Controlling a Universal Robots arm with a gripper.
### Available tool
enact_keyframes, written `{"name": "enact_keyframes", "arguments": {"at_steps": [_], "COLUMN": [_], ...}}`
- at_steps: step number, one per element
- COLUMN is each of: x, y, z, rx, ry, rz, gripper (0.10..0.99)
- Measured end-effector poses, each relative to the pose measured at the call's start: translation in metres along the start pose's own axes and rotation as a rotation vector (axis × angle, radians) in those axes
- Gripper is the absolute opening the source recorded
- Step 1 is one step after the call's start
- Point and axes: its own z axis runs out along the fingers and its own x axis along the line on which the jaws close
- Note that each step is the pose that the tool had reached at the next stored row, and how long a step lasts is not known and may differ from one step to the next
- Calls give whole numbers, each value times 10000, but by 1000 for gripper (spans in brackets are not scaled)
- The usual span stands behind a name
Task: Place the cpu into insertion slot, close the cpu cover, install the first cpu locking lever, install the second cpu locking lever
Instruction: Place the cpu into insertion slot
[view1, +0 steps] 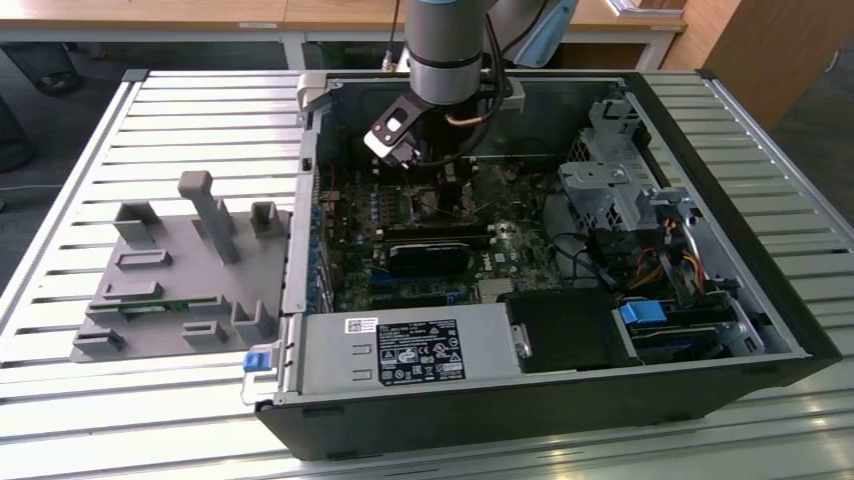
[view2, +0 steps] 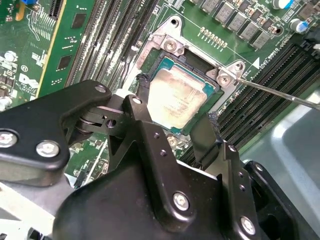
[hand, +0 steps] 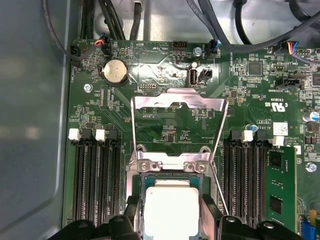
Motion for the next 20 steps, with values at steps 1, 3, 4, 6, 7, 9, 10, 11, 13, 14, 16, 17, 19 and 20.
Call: {"name": "enact_keyframes", "arguments": {"at_steps": [1,3,4,6,7,9,10,11,13,14,16,17,19,20], "x": [0,-1,-1,-1,0,-1,-1,-1,-1,-1,-1,-1,-2,-2], "y": [2,6,7,10,12,14,15,15,16,16,16,16,16,17], "z": [-12,-39,-53,-72,-76,-85,-89,-92,-95,-96,-100,-102,-108,-112], "rx": [8,25,37,55,59,70,73,75,76,75,76,77,78,78], "ry": [0,1,0,-4,-12,-35,-46,-55,-67,-67,-69,-69,-70,-70], "rz": [-1,-2,-2,-1,-1,-4,-4,-4,-7,-7,-7,-6,-7,-6], "gripper": [600,600,588,525,525,459,404,345,290,231,114,114,106,106]}}
